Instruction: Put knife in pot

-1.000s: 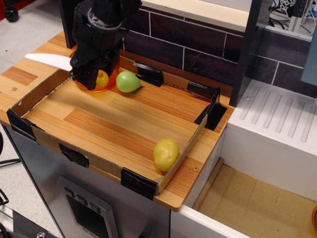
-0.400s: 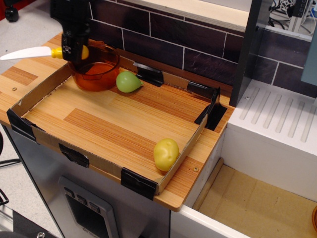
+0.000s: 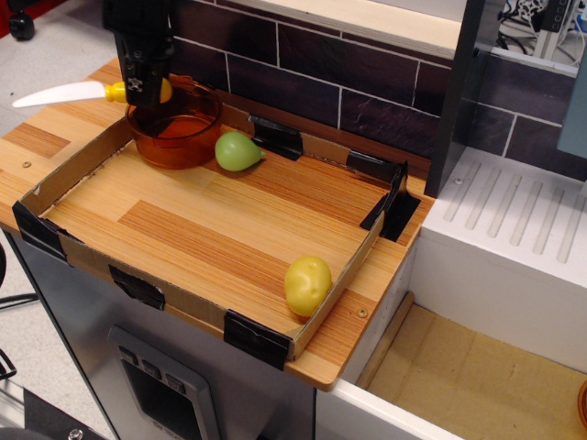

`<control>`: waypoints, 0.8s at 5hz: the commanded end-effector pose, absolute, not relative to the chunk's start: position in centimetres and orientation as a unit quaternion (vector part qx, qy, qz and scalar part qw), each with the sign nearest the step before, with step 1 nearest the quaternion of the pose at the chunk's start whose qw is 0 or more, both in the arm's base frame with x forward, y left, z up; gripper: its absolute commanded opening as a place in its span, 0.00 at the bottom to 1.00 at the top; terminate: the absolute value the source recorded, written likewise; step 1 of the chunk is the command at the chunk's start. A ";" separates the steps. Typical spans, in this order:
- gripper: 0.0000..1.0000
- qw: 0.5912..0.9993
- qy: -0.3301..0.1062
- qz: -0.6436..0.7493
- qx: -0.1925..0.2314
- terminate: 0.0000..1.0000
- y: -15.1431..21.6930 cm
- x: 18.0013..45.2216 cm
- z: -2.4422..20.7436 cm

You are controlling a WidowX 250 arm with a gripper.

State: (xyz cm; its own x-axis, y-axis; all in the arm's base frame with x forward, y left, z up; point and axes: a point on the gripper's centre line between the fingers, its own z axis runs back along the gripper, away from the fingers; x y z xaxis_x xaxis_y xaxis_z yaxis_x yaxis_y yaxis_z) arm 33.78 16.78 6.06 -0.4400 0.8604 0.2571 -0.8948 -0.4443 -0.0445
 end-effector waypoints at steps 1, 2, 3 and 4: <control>0.00 0.525 -0.100 0.841 0.083 0.00 15.8 35.5 7.4; 0.00 0.536 -0.101 0.833 0.088 0.00 15.2 35.6 7.1; 1.00 0.561 -0.103 0.817 0.080 0.00 14.8 35.6 7.0; 1.00 0.581 -0.104 0.805 0.061 0.00 14.0 34.8 7.7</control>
